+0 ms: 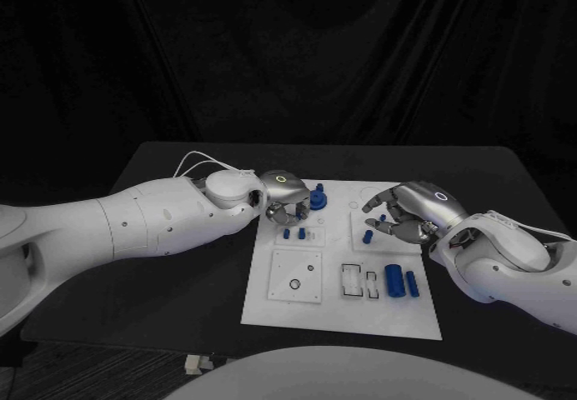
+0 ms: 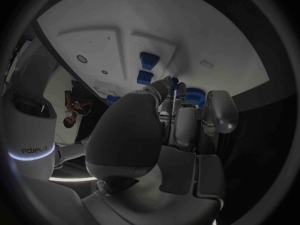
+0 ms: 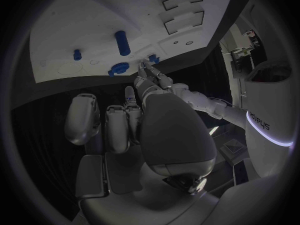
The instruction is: Assemble the parts on the task board
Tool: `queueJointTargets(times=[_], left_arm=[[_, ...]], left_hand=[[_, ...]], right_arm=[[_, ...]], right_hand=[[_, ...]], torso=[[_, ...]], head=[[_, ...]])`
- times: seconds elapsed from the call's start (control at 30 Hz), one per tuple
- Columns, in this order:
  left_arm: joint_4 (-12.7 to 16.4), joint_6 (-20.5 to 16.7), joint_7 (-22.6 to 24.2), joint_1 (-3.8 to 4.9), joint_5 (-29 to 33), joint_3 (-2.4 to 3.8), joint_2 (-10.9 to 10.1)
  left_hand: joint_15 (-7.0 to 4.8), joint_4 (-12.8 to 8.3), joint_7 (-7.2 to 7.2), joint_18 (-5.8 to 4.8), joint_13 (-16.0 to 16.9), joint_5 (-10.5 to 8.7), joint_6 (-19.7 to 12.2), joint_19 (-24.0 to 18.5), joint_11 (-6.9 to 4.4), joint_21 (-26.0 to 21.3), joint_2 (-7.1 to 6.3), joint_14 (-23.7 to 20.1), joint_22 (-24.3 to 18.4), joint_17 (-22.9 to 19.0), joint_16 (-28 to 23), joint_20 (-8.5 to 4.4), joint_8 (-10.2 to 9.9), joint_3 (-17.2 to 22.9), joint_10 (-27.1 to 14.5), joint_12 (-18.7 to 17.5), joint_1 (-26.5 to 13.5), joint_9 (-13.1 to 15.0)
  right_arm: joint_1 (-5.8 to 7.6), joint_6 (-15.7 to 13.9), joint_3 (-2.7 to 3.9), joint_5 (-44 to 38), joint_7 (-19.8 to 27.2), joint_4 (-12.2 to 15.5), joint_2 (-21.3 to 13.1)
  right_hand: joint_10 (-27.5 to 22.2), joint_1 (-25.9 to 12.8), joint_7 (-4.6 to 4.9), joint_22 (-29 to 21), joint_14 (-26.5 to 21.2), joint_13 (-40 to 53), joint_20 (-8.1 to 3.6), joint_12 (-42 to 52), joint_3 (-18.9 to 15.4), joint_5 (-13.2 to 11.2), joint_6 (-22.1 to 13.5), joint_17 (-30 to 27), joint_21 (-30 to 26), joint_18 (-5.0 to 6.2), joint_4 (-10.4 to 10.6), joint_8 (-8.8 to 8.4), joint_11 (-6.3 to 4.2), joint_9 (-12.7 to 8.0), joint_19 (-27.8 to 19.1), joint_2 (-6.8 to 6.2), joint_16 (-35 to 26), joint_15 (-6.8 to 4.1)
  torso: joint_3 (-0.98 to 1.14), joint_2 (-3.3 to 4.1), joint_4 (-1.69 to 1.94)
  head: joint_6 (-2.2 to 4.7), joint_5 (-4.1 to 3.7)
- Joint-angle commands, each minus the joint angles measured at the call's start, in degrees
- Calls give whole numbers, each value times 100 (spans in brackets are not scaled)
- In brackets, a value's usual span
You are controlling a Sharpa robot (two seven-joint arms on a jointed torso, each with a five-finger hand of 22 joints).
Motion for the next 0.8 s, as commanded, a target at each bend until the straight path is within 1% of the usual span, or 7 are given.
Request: queueJointTargets(times=[0.03,0.17,0.23,0.47,0.6,0.67,0.8], left_arm=[[0,156,21,-43,-3,-18,-8],[2,123,29,-47,-3,-18,-13],[1,96,34,-48,-3,-18,-16],[12,-110,37,-51,-3,-18,-70],[62,-500,94,-52,-3,-18,-159],[111,-801,147,-51,-3,-17,-224],[226,-1485,229,-45,-2,-16,-371]], left_hand=[[-3,17,-81,94,-24,-9,-263,-41,25,-49,-48,-53,789,-30,-31,3,-109,49,-142,-94,-56,-63],[69,67,-354,112,-59,-78,-1023,-112,128,-227,-173,-135,751,-152,-110,54,-103,58,-720,-375,-200,-260],[83,68,-426,116,-53,-87,-1263,-115,147,-246,-185,-144,750,-156,-106,71,-111,37,-867,-420,-226,-330],[109,68,-570,130,-16,-141,-1674,-127,189,-343,-189,-184,738,-206,-119,110,-109,-154,-1124,-414,-268,-473],[127,124,-639,126,2,-201,-2137,-105,229,-340,-202,-195,744,-223,-120,129,-129,-331,-1206,-379,-289,-597],[119,217,-752,122,17,-204,-2838,-76,221,-324,-216,-179,752,-203,-97,131,-169,-490,-1272,-344,-227,-761],[109,394,-848,105,41,-166,-3216,-1,211,-218,-258,-122,782,-123,-29,119,-192,-639,-1305,-279,-97,-871]], right_arm=[[-14,6,3,-16,13,13,-4],[-14,4,3,-16,14,13,-4],[-14,3,3,-16,13,15,-6],[-14,-9,3,-16,8,27,-31],[-14,-18,3,-16,1,34,-52],[-14,-23,3,-16,-1,36,-62],[-13,-28,3,-16,-7,37,-81]], right_hand=[[143,18,14,925,329,-274,-10,-35,7,32,31,117,-32,-11,-33,-19,5,-8,-16,14,-19,-10],[143,18,10,925,329,-272,-11,-33,10,32,48,117,-34,-11,-34,-11,5,-5,-16,19,-19,-10],[143,18,10,925,329,-272,-11,-33,10,32,48,117,-34,-11,-34,-11,5,-5,-16,19,-19,-10],[142,17,7,925,329,-276,-11,-38,10,31,62,116,-34,-12,-38,-6,5,-4,-15,16,-20,-10],[142,16,10,924,329,-277,-11,-40,9,30,55,114,-39,-11,-40,-12,4,-6,-17,9,-21,-10],[142,16,10,924,329,-277,-11,-40,9,30,55,114,-39,-11,-40,-12,4,-6,-17,9,-21,-10],[142,16,10,924,329,-277,-11,-40,9,30,55,114,-39,-11,-40,-12,4,-6,-17,9,-21,-10]], torso=[[0,-1,0],[1,1,-3],[0,1,-2],[0,-1,1],[-1,-1,-2],[0,-1,-1],[1,0,-1]], head=[[0,2],[0,9],[0,7],[0,-7],[0,-14],[0,-5],[0,-5]])
